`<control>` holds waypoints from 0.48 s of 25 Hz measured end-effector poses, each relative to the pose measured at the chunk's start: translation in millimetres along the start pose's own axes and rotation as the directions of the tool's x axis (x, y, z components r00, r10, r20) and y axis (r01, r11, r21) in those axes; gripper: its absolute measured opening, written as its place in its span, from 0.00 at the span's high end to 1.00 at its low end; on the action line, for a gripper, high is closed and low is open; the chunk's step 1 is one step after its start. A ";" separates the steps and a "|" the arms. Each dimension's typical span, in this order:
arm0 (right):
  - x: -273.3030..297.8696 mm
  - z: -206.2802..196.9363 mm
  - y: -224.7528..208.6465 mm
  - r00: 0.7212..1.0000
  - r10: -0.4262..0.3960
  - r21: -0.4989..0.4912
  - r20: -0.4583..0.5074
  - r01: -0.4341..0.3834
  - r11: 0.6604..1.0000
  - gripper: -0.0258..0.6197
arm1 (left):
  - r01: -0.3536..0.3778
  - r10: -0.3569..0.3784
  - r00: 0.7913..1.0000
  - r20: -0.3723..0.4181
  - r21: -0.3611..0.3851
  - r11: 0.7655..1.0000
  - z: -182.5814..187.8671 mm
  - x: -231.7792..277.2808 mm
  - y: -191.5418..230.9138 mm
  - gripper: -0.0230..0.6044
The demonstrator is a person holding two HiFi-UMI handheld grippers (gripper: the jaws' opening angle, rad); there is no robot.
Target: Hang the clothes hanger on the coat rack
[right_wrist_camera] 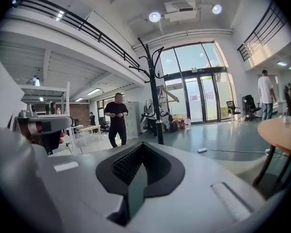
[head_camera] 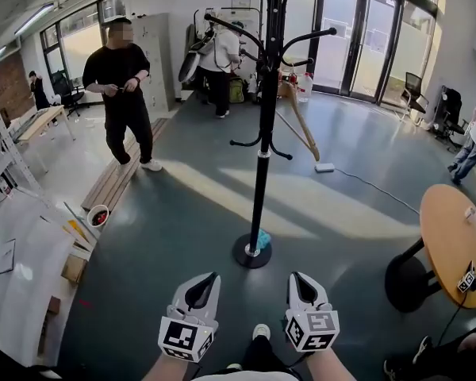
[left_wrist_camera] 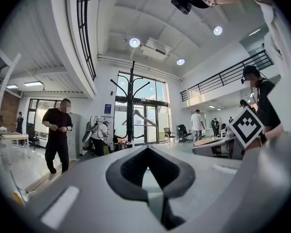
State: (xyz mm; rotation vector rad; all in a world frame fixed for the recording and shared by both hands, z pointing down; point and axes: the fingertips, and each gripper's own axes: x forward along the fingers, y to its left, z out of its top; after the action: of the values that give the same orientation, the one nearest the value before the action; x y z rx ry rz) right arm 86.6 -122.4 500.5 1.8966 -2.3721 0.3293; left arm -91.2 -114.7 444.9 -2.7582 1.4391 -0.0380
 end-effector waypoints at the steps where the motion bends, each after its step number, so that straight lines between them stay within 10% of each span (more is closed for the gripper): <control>1: -10.0 -1.2 6.8 1.000 -0.005 -0.005 0.004 0.005 1.000 0.92 | 0.007 -0.007 1.000 0.003 -0.002 1.000 0.1 -10.1 -2.7 0.96; 12: -82.1 -7.7 35.5 0.998 -0.054 -0.005 0.023 0.054 0.999 0.92 | 0.042 -0.042 0.998 0.036 -0.013 0.999 8.5 -66.8 -28.8 0.96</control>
State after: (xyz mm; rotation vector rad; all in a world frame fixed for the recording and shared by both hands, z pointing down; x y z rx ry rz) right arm 70.2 -35.1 487.4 1.9685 -2.3282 0.2973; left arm -105.5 -43.4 437.0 -2.7846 1.3786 0.0204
